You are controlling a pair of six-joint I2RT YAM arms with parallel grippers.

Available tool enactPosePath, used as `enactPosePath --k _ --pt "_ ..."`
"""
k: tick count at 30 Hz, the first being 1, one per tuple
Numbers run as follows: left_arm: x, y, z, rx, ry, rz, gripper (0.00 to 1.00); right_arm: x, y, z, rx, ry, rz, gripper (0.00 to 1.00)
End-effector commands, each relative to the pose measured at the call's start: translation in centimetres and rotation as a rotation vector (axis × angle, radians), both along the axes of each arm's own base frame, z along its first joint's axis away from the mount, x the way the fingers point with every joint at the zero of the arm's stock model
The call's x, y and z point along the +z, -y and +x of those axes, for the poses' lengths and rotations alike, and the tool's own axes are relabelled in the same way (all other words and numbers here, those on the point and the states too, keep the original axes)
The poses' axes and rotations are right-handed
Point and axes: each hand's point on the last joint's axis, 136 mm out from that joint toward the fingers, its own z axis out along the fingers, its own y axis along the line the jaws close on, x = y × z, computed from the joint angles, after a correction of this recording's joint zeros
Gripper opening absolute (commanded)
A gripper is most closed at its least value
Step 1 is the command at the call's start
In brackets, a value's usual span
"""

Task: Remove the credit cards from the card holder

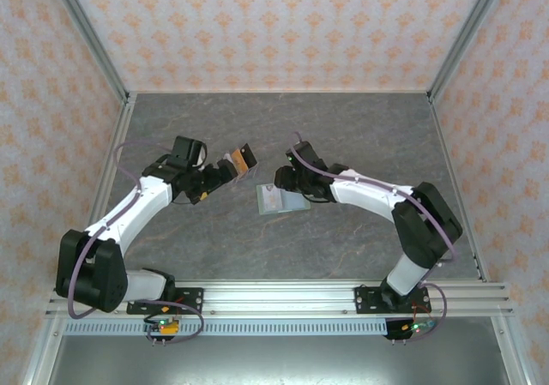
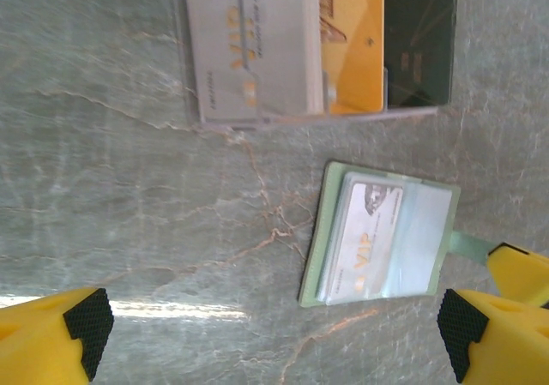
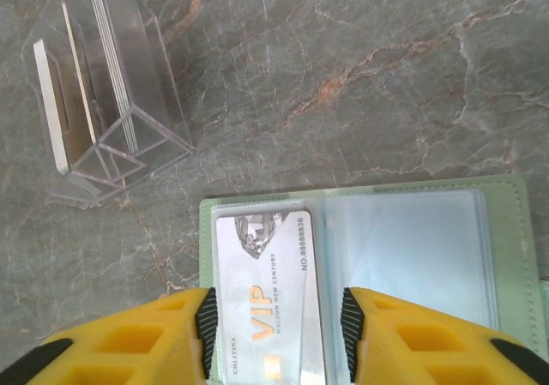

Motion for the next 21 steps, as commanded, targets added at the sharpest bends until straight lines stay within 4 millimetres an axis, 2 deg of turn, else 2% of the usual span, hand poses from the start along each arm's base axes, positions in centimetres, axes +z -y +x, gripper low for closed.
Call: enactPosePath --k 1,7,10,11,13,21 --pt "0.6 1.1 0.9 0.002 0.016 0.009 1.0 -1.3 -0.8 -0.4 0.011 -0.088 0.047 0.42" --pt "-0.2 3.9 0.9 -0.067 -0.001 0.026 1.0 -2.8 -0.8 -0.4 0.011 -0.125 0.038 0.34" --pt "-0.7 5.4 0.9 -0.093 -0.009 0.021 0.96 -3.5 -0.7 -0.6 0.017 -0.145 0.025 0.3" --pt "-0.9 5.9 1.0 -0.1 -0.013 0.016 0.92 -3.6 -0.8 -0.7 0.027 -0.152 0.029 0.24" --pt "-1.3 6.8 1.1 -0.115 -0.021 0.01 0.83 -3.8 -1.0 -1.0 0.051 -0.157 0.04 0.21" --pt "-3.3 9.7 1.5 -0.162 -0.053 0.034 0.55 -4.8 -0.5 -1.8 0.059 -0.184 0.043 0.2"
